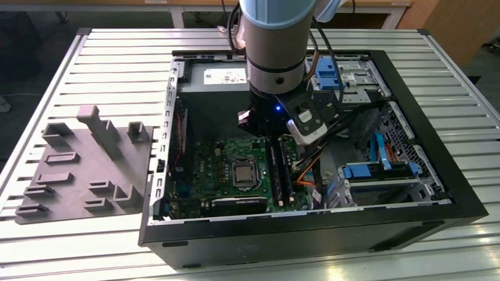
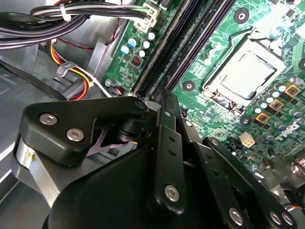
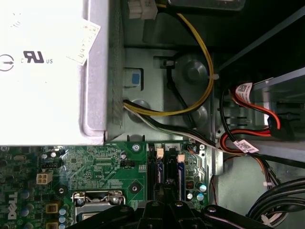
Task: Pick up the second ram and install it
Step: 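Press down the second ram until it locks into place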
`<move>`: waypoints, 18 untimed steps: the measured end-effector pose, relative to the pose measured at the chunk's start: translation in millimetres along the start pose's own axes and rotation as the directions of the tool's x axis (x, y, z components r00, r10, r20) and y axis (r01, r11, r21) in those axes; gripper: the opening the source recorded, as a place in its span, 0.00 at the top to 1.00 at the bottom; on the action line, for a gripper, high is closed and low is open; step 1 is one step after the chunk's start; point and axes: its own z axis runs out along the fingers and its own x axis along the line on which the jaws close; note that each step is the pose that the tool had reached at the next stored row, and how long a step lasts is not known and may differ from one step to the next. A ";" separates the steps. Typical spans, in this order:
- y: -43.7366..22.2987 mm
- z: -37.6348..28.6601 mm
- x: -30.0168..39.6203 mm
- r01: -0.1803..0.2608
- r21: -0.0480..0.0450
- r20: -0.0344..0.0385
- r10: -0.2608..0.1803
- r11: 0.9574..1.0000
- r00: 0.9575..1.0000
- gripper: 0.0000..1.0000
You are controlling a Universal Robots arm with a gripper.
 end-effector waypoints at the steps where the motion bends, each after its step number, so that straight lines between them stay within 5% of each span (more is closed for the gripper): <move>1: 0.2 0.2 0.0 0.000 0.000 0.000 0.000 1.000 1.000 0.89; 18: 1.6 4.8 0.1 0.000 0.000 0.000 0.000 1.000 1.000 0.89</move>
